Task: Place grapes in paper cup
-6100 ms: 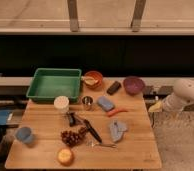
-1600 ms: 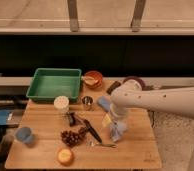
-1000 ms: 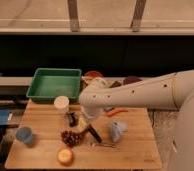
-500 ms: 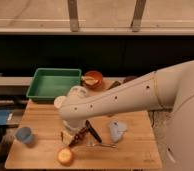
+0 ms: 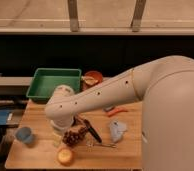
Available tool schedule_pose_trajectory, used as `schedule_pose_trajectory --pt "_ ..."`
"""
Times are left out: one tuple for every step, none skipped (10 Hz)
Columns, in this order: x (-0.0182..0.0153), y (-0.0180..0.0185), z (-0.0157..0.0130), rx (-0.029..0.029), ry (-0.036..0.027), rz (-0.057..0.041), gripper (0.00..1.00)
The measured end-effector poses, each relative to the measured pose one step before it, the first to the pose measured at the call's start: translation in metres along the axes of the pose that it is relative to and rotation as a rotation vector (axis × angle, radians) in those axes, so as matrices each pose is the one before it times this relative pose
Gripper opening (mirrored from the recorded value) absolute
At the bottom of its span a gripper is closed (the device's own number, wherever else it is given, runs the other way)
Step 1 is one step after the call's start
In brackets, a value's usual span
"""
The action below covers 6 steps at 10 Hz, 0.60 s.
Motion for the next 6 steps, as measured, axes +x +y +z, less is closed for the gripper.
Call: schedule_pose_trajectory --pt "-0.00096 0.00026 0.00955 -0.00139 0.01238 -0.00289 0.80" --pt "0.00035 -0.00055 0.00932 -0.00483 0.01182 0.00297 0.80" --pt "0.00134 -0.00264 0.01381 -0.01044 0.01268 0.00372 0.80" --pt "0.00008 -0.00752 0.01224 -0.01523 0.00038 0.00608 0.80" --pt "-0.00036 -0.00774 0.00434 -0.00836 -0.00031 0.00528 0.80" --pt "-0.00052 -0.00995 0.00395 -0.00904 0.00092 0.01102 0.80"
